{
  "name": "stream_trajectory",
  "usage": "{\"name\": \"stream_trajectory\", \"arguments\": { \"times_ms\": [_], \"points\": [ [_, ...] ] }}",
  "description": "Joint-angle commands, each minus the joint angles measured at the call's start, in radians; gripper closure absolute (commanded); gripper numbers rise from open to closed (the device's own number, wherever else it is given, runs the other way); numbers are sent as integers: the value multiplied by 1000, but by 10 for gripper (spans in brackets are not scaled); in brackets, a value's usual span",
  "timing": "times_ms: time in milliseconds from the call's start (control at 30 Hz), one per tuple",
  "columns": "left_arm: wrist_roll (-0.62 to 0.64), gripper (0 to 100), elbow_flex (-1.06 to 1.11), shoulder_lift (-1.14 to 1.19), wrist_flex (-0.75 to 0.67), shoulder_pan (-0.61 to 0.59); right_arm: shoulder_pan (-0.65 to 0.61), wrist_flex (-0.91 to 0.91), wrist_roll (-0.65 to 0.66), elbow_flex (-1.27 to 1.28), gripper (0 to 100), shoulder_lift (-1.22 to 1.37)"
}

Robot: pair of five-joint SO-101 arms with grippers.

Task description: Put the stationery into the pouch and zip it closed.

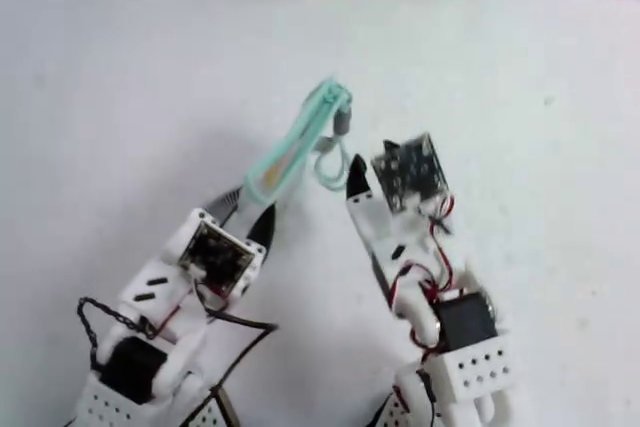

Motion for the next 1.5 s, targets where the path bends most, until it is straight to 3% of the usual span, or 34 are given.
{"name": "stream_trajectory", "arguments": {
  "times_ms": [0, 233, 433, 667, 1100, 1233, 1467],
  "points": [
    [-6, 977, -118, -8, 120, 27, -5, -137, 8, 123, 865, -81],
    [-8, 977, -123, -8, 204, 150, -65, -387, -18, 342, 864, -186],
    [-12, 977, -126, -7, 232, 156, -77, -430, -28, 348, 774, -203],
    [-14, 977, -123, -7, 247, 153, 35, -490, -101, 359, 791, -202],
    [-15, 977, -124, -7, 261, 157, -8, -503, -84, 354, 793, -197],
    [-15, 977, -124, -7, 261, 157, -30, -529, -26, 328, 793, -104],
    [-15, 977, -124, -7, 261, 157, -7, -616, -55, 212, 795, 173]
  ]
}}
